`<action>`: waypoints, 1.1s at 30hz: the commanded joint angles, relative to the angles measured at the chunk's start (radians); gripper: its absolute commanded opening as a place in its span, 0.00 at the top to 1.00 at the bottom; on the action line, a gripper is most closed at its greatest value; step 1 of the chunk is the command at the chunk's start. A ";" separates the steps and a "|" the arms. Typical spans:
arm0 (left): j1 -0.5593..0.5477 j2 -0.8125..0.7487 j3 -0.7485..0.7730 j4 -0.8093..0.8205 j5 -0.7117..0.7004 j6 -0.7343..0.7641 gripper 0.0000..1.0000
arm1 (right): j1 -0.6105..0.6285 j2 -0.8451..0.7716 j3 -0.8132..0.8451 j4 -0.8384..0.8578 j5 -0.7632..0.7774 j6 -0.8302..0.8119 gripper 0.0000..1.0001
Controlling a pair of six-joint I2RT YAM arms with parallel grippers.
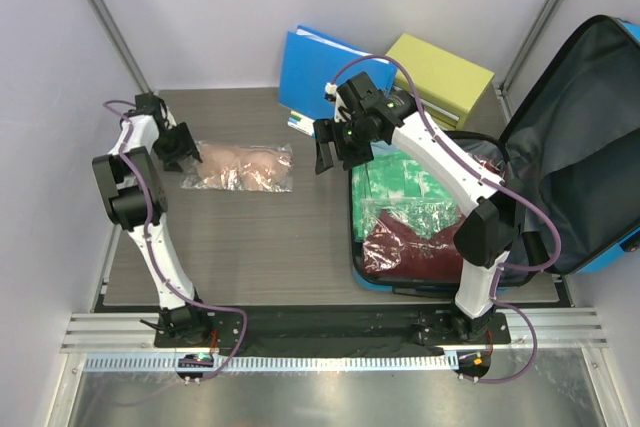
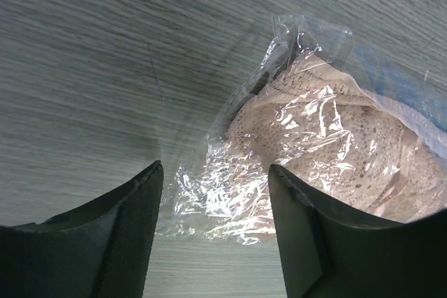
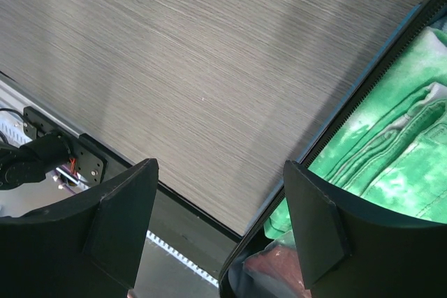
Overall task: Pack the luggage
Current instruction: Pick up the household item at the center of the board.
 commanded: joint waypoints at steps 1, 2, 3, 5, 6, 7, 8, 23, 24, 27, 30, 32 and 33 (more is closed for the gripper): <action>0.002 0.034 0.016 0.011 0.052 0.008 0.47 | -0.001 -0.040 0.025 0.021 0.000 0.015 0.23; 0.002 0.038 0.009 0.013 0.054 0.008 0.51 | -0.001 -0.039 0.028 0.021 0.000 0.017 0.23; 0.002 0.041 0.006 0.016 0.055 0.013 0.58 | -0.002 -0.036 0.028 0.021 -0.002 0.017 0.23; 0.000 0.040 -0.007 0.016 0.061 0.021 0.86 | -0.002 -0.034 0.034 0.017 -0.002 0.017 0.23; 0.000 0.031 -0.013 0.019 0.064 0.022 0.94 | -0.001 -0.034 0.034 0.017 0.000 0.014 0.23; 0.002 0.021 -0.023 0.024 0.072 0.024 1.00 | -0.001 -0.033 0.034 0.018 -0.002 0.009 0.23; 0.002 0.009 -0.049 0.036 0.104 0.024 1.00 | -0.001 -0.034 0.035 0.017 -0.002 0.005 0.23; -0.078 -0.434 -0.280 0.272 0.581 0.012 1.00 | -0.001 0.096 0.258 0.101 -0.175 -0.373 0.21; -0.095 -0.454 -0.283 0.272 0.600 0.005 1.00 | -0.002 0.101 0.253 0.124 -0.209 -0.388 0.21; -0.119 -0.523 -0.294 0.261 0.663 -0.005 1.00 | -0.001 0.102 0.232 0.231 -0.263 -0.416 0.21; -0.136 -0.589 -0.303 0.249 0.722 -0.024 1.00 | -0.001 0.099 0.212 0.341 -0.272 -0.431 0.20; -0.153 -0.623 -0.320 0.248 0.774 -0.031 1.00 | -0.001 0.092 0.198 0.423 -0.272 -0.449 0.18; -0.158 -0.649 -0.327 0.246 0.791 -0.036 1.00 | -0.001 0.089 0.189 0.449 -0.273 -0.451 0.18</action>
